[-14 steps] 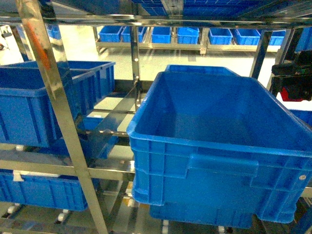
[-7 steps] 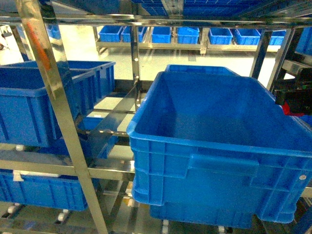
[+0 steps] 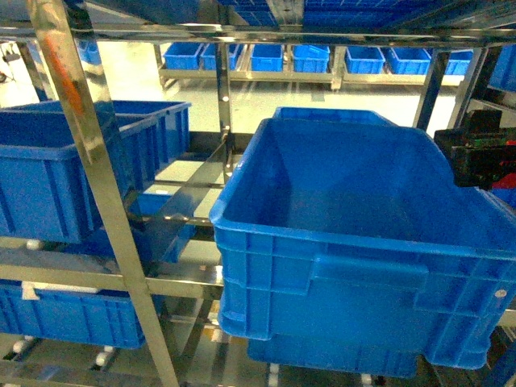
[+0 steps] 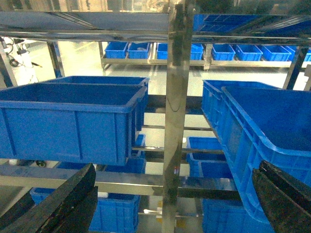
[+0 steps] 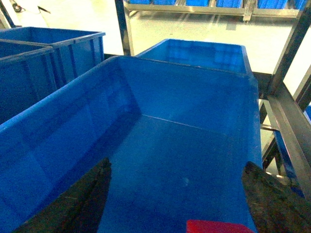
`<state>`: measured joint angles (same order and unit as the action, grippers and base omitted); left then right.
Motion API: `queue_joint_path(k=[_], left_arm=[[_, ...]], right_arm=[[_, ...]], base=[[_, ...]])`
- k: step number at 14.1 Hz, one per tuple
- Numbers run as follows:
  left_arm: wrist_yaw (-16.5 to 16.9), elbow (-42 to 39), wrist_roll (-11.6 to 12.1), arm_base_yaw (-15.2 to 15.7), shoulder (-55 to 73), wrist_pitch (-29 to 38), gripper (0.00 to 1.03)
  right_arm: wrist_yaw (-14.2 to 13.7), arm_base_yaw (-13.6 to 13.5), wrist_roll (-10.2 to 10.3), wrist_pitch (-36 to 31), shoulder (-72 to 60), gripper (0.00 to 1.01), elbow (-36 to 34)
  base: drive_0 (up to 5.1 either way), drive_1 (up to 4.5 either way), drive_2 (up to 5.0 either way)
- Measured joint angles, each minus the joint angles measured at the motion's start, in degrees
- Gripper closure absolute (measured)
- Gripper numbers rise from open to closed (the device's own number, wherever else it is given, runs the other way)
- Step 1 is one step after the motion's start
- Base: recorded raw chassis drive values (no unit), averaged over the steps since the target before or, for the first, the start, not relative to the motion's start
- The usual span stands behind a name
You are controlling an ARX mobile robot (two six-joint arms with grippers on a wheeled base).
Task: Pick red block from blue box to shelf
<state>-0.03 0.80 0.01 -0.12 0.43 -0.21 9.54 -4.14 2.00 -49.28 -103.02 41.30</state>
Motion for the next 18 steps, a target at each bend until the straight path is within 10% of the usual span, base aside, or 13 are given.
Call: queue_joint_path(k=[2, 14, 18], left_arm=[[0.00, 0.00, 0.00, 0.02, 0.00, 0.00, 0.05], [0.00, 0.00, 0.00, 0.02, 0.00, 0.00, 0.05], [0.00, 0.00, 0.00, 0.00, 0.00, 0.00, 0.05]], right_arm=[[0.63, -0.13, 0.02, -0.04, 0.00, 0.01, -0.72], [2.58, -0.61, -3.15, 1.20, 16.50, 0.03, -10.43], [-3.58, 6.60, -6.84, -4.63, 28.33, 0.03, -16.83]], base=[[0.0, 0.00, 0.0], [0.0, 0.00, 0.0], [0.0, 0.00, 0.0]])
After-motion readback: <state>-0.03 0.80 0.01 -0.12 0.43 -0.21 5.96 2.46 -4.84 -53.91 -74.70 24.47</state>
